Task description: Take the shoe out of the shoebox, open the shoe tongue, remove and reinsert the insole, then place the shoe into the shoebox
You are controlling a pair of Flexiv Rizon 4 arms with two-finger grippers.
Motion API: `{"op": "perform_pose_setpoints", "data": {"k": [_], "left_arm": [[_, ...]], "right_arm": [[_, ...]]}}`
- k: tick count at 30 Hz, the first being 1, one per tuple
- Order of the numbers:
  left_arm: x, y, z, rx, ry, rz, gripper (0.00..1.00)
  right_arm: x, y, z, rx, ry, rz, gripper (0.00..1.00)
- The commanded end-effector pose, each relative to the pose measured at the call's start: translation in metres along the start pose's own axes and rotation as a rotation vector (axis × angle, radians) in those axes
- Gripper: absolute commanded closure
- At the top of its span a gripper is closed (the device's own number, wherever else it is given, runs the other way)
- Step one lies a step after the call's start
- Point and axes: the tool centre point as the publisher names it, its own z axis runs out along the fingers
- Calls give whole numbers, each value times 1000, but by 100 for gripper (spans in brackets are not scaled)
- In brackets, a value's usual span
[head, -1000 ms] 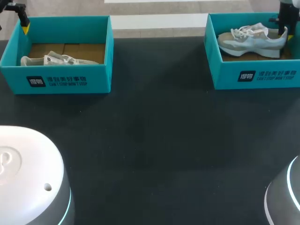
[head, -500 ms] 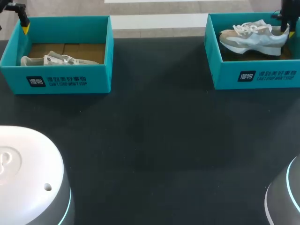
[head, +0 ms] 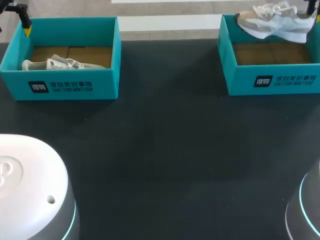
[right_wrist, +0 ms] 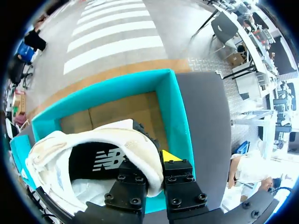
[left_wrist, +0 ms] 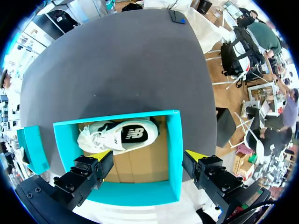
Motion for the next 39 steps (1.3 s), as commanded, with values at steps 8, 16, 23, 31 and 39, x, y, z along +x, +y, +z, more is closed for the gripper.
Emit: {"op": "perform_pose_setpoints", "data": {"k": [8, 16, 23, 31, 39], "left_arm": [[0, 0, 0, 0, 1, 0, 0], [0, 0, 0, 0, 1, 0, 0], [0, 0, 0, 0, 1, 0, 0], [0, 0, 0, 0, 1, 0, 0], [0, 0, 0, 0, 1, 0, 0]], "right_arm": [[11, -83, -73, -128, -35, 28, 100], [33, -146, -91, -182, -71, 113, 100], [58, -224, -103, -212, -82, 183, 100], [71, -263, -102, -200, -97, 161, 100], [71, -263, -102, -200, -97, 161, 100]]}}
